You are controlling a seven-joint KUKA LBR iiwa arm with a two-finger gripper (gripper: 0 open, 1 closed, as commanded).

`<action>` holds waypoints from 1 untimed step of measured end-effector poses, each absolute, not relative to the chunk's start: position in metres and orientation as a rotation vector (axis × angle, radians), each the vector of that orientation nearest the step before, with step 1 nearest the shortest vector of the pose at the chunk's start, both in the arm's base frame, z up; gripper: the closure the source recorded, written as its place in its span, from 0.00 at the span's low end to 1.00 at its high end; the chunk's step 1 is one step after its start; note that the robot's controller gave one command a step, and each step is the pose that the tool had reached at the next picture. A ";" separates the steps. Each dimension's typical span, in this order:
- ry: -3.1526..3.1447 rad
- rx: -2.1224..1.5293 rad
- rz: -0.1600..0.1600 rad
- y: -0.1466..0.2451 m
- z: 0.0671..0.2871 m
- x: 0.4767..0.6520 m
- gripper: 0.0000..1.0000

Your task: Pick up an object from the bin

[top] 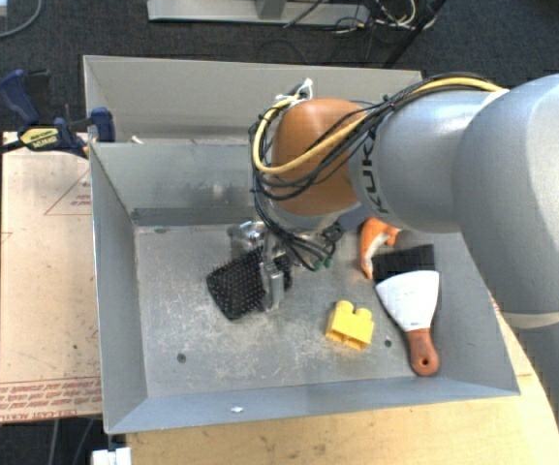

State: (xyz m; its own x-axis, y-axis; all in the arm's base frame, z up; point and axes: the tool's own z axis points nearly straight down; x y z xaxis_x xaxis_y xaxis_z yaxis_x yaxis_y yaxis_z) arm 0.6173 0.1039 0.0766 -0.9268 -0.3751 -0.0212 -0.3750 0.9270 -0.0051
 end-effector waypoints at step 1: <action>3.062 -0.596 -0.001 0.104 0.077 0.617 1.00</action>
Offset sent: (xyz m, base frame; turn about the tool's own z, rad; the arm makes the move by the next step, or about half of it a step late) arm -0.0084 -0.0006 0.1621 0.0074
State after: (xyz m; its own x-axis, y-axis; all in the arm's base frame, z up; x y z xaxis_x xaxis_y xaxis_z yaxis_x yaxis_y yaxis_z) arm 0.6173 0.1038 0.0766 -0.9269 -0.3747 -0.0213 -0.3747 0.9271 -0.0050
